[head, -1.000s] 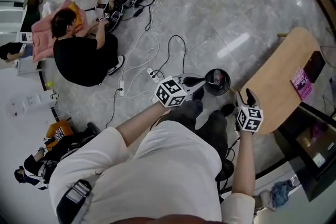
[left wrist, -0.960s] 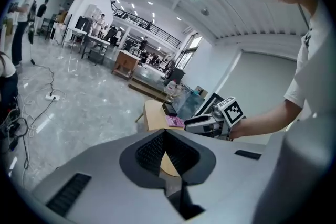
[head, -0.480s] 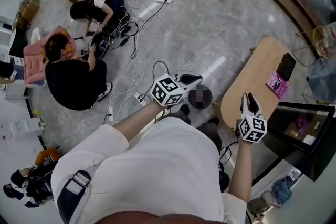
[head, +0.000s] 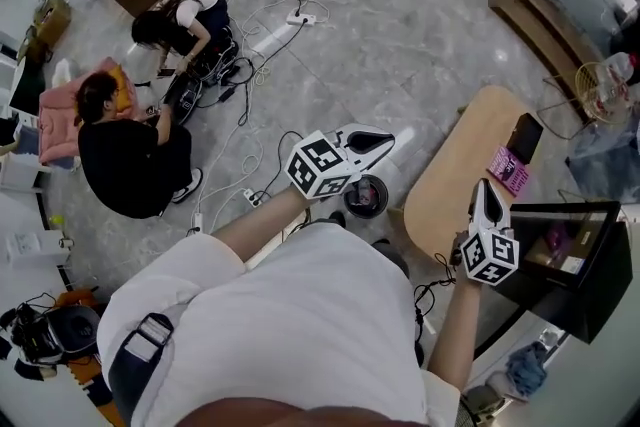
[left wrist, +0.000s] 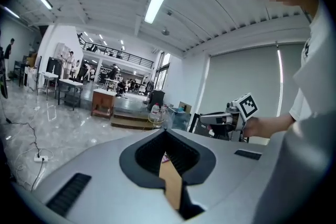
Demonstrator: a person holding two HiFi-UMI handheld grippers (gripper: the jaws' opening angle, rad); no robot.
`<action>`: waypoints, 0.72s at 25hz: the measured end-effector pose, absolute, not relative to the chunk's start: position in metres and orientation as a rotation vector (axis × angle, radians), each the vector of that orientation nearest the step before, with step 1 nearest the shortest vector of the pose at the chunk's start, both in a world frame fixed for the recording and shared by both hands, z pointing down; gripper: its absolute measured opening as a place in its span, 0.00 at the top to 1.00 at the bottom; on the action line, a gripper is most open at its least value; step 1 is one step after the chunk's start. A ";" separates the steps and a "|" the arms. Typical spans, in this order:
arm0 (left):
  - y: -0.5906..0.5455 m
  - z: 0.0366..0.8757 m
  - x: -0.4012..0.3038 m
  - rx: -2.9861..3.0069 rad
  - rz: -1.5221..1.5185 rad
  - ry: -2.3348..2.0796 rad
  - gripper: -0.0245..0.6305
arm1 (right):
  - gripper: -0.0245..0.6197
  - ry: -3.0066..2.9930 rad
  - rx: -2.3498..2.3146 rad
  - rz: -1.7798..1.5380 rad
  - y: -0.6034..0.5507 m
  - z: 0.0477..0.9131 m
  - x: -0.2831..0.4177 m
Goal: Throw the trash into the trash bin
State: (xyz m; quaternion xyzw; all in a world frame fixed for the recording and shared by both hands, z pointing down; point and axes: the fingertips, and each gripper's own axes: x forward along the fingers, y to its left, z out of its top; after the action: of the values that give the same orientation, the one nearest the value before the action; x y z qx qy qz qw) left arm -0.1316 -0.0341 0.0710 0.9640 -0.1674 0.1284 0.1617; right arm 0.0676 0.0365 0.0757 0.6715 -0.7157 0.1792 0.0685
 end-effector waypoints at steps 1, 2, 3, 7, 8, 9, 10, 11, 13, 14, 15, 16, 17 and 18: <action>-0.035 0.065 -0.128 2.768 0.358 -0.494 0.95 | 0.93 -2.169 2.027 0.523 0.037 0.068 0.070; -0.035 0.059 -0.125 2.785 0.349 -0.514 0.95 | 0.94 -2.182 2.029 0.504 0.037 0.060 0.073; -0.035 0.053 -0.122 2.801 0.342 -0.537 0.95 | 0.95 -2.194 2.029 0.482 0.038 0.052 0.076; -0.032 0.034 -0.109 2.806 0.321 -0.582 0.95 | 0.95 -2.229 1.999 0.387 0.037 0.025 0.087; -0.031 0.029 -0.106 2.794 0.309 -0.582 0.95 | 0.95 -2.237 1.989 0.370 0.037 0.019 0.090; -0.030 0.025 -0.103 2.784 0.297 -0.585 0.95 | 0.95 -2.247 1.981 0.356 0.037 0.015 0.093; -0.031 0.021 -0.101 2.779 0.286 -0.591 0.95 | 0.95 -2.258 1.975 0.346 0.036 0.010 0.095; -0.031 0.017 -0.098 2.779 0.277 -0.599 0.95 | 0.95 -2.271 1.968 0.336 0.035 0.006 0.098; -0.032 0.008 -0.094 2.793 0.263 -0.612 0.95 | 0.95 -2.294 1.946 0.307 0.033 -0.001 0.102; -0.032 0.004 -0.092 2.804 0.260 -0.617 0.95 | 0.95 -2.301 1.935 0.290 0.032 -0.003 0.104; -0.032 0.001 -0.090 2.816 0.259 -0.621 0.95 | 0.95 -2.304 1.927 0.276 0.031 -0.006 0.107; -0.033 -0.003 -0.088 2.825 0.257 -0.624 0.95 | 0.95 -2.305 1.923 0.267 0.029 -0.008 0.110; -0.034 -0.005 -0.087 2.832 0.253 -0.625 0.95 | 0.95 -2.305 1.924 0.263 0.028 -0.010 0.113; -0.035 -0.008 -0.085 2.835 0.248 -0.624 0.95 | 0.95 -2.308 1.927 0.260 0.027 -0.012 0.115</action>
State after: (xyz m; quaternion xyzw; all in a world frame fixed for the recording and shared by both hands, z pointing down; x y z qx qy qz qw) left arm -0.0854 -0.0348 -0.0077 0.9668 -0.2128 0.0846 0.1136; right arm 0.1150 0.0271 -0.0119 0.6373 -0.7633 0.0861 0.0617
